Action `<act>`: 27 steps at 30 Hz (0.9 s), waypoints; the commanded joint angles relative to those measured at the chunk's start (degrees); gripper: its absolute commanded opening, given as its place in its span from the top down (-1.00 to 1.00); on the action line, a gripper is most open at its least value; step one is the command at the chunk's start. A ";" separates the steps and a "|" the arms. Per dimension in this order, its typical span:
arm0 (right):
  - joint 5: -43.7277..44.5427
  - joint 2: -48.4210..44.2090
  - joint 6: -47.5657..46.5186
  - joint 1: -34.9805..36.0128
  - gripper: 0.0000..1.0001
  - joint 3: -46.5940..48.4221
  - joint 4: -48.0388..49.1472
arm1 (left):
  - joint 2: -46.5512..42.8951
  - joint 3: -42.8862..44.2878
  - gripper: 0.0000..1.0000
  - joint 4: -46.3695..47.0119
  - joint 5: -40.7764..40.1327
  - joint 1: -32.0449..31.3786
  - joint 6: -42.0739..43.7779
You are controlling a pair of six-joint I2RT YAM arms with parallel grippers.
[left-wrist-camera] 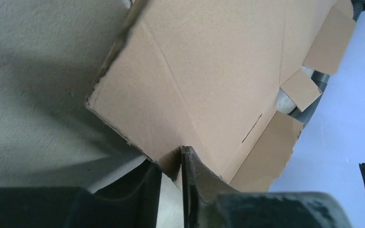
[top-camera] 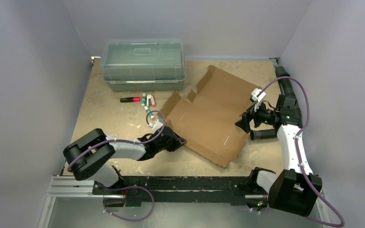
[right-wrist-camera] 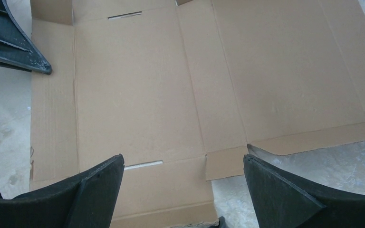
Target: Fold the paper box
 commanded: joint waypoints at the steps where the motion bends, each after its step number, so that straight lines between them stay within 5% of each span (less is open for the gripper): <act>1: -2.12 -1.56 0.68 0.09 -0.98 -0.20 1.47 | -0.08 1.18 0.82 1.98 -3.23 -0.18 -0.70; 3: -2.26 -1.64 0.62 0.15 -0.98 -0.19 1.40 | -0.65 1.20 1.00 1.44 -4.01 -0.11 0.52; 14: -4.77 0.16 -2.93 0.11 -0.98 3.03 -2.65 | -16.89 0.13 1.00 -14.80 -15.11 -0.15 20.03; 21: -8.10 5.06 -10.65 0.54 -0.98 9.02 -10.45 | -24.89 1.23 1.00 -19.89 -17.10 -0.11 37.32; 27: -7.10 7.64 -14.50 4.07 -0.98 15.60 -15.32 | -24.66 5.39 1.00 -23.42 -12.70 -0.21 43.50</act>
